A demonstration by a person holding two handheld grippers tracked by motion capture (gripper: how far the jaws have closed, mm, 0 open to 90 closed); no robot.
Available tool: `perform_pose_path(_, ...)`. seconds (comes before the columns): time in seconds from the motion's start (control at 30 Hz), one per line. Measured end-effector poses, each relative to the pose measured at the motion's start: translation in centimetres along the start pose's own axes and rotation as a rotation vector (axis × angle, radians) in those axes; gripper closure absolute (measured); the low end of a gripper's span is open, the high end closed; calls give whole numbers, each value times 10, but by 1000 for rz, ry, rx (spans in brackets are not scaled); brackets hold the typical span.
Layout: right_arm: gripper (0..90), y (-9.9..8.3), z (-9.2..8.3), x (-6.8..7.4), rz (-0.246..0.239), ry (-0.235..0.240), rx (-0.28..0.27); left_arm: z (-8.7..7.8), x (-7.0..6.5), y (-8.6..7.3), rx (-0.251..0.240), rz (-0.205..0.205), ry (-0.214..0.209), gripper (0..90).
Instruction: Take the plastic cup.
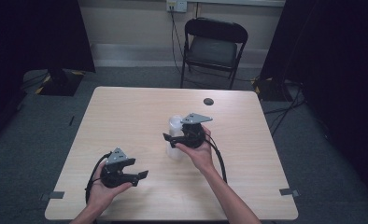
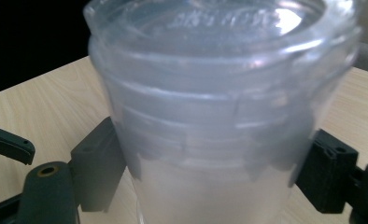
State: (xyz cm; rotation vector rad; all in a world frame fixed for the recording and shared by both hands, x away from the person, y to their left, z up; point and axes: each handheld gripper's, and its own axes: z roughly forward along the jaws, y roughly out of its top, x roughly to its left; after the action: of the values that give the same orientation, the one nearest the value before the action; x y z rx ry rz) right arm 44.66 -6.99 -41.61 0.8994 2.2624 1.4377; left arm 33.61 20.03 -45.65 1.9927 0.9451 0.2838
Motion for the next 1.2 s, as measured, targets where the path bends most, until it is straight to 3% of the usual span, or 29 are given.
perform_pose_path(0.6,296,-4,4,-1,3,-12,2,1,0,0,9,-7,-6,257)
perform_pose_path(1.2,311,6,-3,-1,3,-20,-18,2,0,0,11,-1,-3,255)
